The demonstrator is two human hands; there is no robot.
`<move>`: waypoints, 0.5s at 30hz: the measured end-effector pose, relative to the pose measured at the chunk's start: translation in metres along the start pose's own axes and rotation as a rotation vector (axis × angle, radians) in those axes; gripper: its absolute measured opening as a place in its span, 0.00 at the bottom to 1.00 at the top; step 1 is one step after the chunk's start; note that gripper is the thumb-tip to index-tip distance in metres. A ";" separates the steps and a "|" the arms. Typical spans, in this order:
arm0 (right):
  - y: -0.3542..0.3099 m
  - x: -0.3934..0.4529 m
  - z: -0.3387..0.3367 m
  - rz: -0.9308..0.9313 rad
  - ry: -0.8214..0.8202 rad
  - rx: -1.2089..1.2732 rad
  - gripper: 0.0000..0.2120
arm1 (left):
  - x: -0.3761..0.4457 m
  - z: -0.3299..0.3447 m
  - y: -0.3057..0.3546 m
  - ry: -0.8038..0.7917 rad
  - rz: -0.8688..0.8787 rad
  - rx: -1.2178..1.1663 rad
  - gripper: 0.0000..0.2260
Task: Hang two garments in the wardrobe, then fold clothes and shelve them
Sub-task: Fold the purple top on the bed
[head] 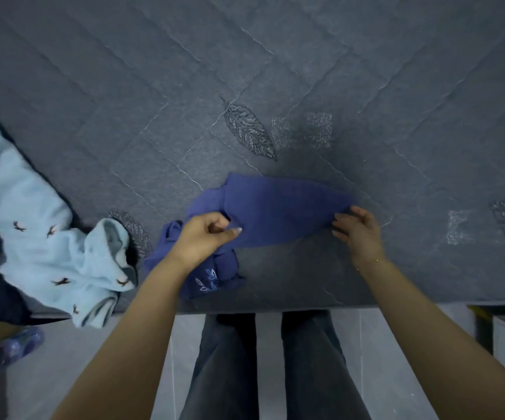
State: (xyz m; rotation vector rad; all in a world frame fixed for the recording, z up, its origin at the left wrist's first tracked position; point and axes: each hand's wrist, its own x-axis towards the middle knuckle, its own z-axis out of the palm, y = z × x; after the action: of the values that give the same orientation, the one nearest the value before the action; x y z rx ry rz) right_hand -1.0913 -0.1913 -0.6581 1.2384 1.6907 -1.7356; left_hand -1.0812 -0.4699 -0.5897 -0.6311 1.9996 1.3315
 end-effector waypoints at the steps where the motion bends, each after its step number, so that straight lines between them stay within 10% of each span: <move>1: 0.001 0.002 0.000 -0.019 0.007 -0.044 0.19 | -0.002 0.002 0.000 -0.053 -0.006 0.020 0.13; 8: -0.010 0.015 0.029 -0.225 -0.024 -0.212 0.26 | -0.023 0.040 -0.012 -0.488 0.029 0.184 0.08; 12: -0.009 0.024 0.019 -0.190 -0.017 -0.259 0.10 | -0.038 0.072 -0.023 -0.687 0.000 0.358 0.10; 15: -0.004 0.022 -0.003 -0.206 -0.011 -0.213 0.04 | -0.028 0.074 -0.018 -0.368 0.140 0.441 0.08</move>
State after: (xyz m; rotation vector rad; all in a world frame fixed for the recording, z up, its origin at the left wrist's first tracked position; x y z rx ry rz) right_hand -1.1046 -0.1821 -0.6731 0.9886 1.9972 -1.6170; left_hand -1.0317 -0.4063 -0.6008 -0.0378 1.9585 0.9467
